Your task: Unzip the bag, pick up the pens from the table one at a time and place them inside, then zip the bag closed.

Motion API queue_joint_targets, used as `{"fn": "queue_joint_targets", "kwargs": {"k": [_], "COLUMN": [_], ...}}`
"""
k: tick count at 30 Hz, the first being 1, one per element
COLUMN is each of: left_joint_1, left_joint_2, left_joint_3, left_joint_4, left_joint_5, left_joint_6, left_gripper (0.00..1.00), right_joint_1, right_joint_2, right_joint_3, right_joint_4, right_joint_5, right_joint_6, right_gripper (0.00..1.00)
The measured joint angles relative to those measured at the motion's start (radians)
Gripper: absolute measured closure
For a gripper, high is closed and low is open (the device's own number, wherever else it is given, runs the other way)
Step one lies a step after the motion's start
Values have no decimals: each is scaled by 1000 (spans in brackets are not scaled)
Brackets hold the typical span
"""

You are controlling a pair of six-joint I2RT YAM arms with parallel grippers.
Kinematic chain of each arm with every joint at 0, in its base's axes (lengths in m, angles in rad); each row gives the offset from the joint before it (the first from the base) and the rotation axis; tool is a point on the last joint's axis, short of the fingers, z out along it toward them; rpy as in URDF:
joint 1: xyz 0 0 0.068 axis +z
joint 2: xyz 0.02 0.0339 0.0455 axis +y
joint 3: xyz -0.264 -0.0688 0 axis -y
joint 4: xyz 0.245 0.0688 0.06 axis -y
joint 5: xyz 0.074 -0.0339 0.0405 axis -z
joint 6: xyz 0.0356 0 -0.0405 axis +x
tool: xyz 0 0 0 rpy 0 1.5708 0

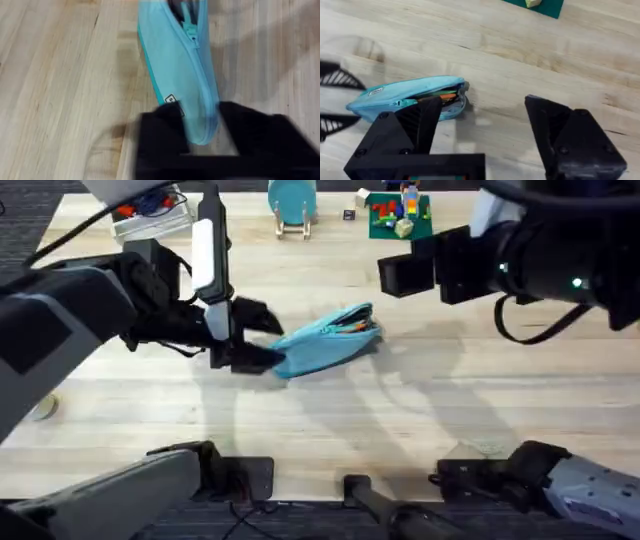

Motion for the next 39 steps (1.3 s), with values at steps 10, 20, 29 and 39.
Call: {"fn": "queue_joint_targets", "kwargs": {"k": [10, 20, 29, 39], "left_joint_1": [0, 0, -13, -69], "left_joint_2": [0, 0, 0, 0], "left_joint_3": [0, 22, 282, 431], "left_joint_4": [29, -32, -235, -340], "left_joint_5": [0, -18, -153, -220], "left_joint_6": [-3, -56, -195, -217], "left_gripper": [6, 6, 7, 7], "right_joint_1": [0, 0, 0, 0], "right_joint_2": [1, 2, 2, 8], "right_joint_3": [0, 0, 0, 0], "right_joint_4": [-18, -18, -19, -50], "right_joint_5": [-7, -7, -57, -143], "right_joint_6": [-3, -3, -77, -135], "right_gripper": [5, 5, 5, 5]}}
